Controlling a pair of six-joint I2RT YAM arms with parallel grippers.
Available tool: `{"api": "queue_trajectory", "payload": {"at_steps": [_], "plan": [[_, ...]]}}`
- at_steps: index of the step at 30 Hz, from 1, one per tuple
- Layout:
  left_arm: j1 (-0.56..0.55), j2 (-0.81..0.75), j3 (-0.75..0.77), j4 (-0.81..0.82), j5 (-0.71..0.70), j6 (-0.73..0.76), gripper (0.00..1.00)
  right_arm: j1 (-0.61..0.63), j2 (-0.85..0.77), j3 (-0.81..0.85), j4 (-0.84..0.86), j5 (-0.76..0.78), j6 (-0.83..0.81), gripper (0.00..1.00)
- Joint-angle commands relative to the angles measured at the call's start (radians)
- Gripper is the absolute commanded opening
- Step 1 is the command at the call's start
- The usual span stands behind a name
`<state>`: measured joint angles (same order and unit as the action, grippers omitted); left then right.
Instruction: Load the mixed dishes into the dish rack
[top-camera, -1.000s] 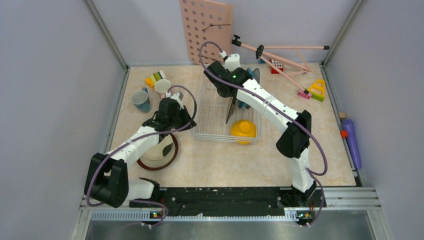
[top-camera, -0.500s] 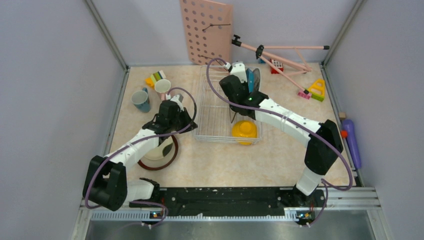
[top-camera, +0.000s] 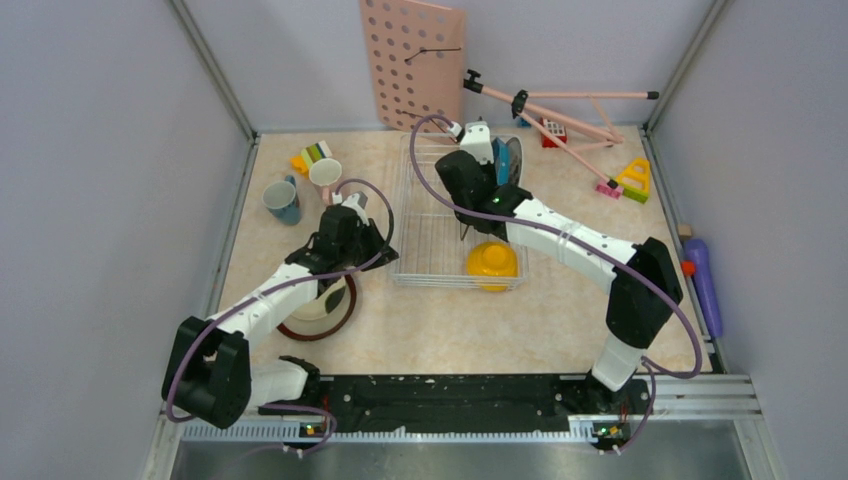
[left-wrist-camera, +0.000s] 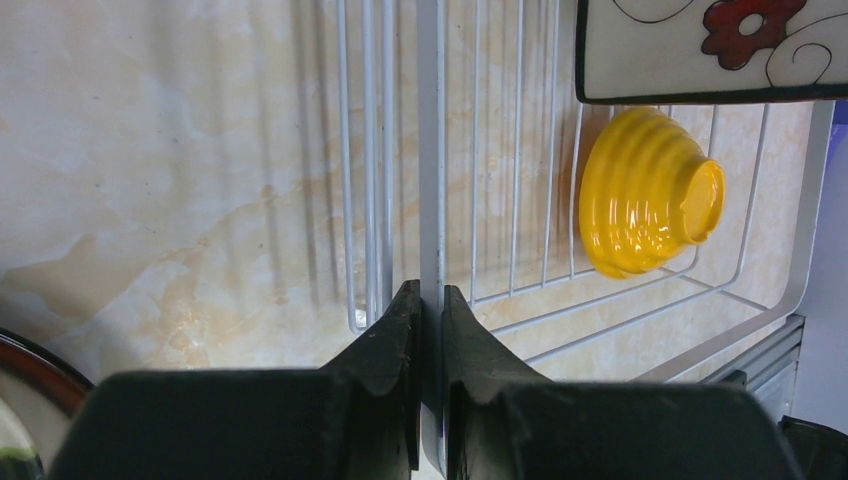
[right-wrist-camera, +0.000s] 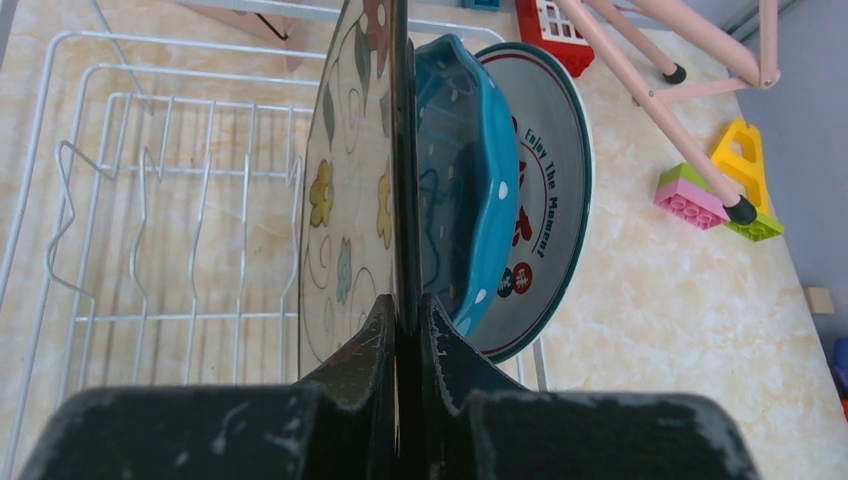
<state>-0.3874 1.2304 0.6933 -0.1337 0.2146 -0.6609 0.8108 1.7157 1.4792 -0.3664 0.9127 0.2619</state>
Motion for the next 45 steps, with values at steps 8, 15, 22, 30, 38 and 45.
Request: {"api": "queue_trajectory", "payload": {"at_steps": [8,15,22,30,38,45], "plan": [[-0.011,-0.050,-0.002,0.061,0.009,-0.052,0.00,-0.032,-0.012,0.030,0.180,0.116,-0.031,0.00],[-0.048,-0.026,0.000,0.088,0.004,-0.069,0.00,-0.056,-0.008,0.017,0.089,0.065,0.074,0.31],[-0.058,-0.001,0.010,0.097,-0.001,-0.073,0.00,-0.127,-0.033,0.030,-0.039,-0.043,0.173,0.63],[-0.063,0.047,0.036,0.100,0.010,-0.051,0.00,-0.127,-0.127,0.088,-0.123,-0.153,0.172,0.83],[-0.085,0.066,0.057,0.084,0.068,0.016,0.19,-0.127,-0.298,0.028,-0.171,-0.244,0.160,0.90],[-0.083,-0.034,0.078,-0.047,-0.033,0.069,0.61,-0.135,-0.470,-0.110,-0.183,-0.290,0.144,0.94]]}}
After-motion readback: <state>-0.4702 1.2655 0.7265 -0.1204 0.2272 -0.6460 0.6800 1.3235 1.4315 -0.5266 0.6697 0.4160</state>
